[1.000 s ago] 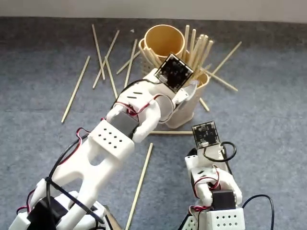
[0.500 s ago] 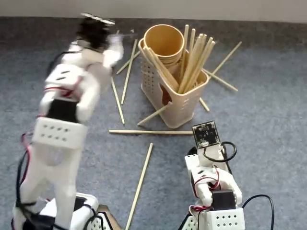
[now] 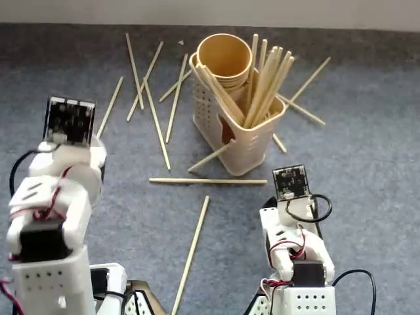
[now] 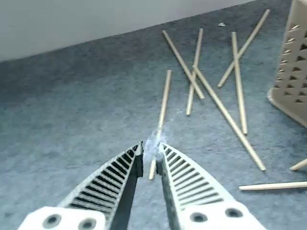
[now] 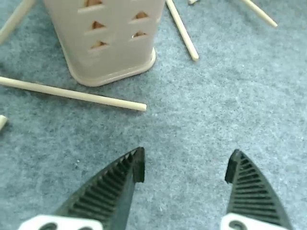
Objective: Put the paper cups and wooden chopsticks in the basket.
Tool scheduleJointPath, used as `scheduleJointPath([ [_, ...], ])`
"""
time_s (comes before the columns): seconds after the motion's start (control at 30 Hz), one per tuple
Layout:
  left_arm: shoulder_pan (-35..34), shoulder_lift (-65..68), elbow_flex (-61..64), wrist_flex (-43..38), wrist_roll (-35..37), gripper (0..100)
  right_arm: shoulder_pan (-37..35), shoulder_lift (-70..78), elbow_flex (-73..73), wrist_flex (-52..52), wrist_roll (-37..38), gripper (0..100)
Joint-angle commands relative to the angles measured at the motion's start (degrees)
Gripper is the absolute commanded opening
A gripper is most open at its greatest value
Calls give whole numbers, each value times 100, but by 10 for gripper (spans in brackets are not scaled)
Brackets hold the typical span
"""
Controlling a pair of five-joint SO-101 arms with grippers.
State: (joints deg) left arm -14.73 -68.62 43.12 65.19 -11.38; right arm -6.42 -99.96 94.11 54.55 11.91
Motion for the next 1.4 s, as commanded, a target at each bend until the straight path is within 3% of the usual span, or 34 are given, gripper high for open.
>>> scheduleJointPath([
  [0.0,-549,-769,743,-18,-387,72,-119,-66,163,-119,44,275],
  [0.1,-629,-1262,2026,-185,-440,73,-119,-66,163,-119,44,275],
  [0.3,84,-1903,4295,-1890,-431,73,-127,-66,286,-127,53,275],
  [0.7,171,-2070,5033,-1960,-440,71,-119,-66,303,-110,44,275],
  [0.87,136,-2070,5226,-2338,-440,71,-92,-22,251,-75,18,275],
  [1.1,127,-2070,5437,-2708,-440,71,286,-13,-602,646,-360,275],
  [1.37,127,-2070,5437,-2725,-440,71,-31,-57,-259,541,-343,275],
])
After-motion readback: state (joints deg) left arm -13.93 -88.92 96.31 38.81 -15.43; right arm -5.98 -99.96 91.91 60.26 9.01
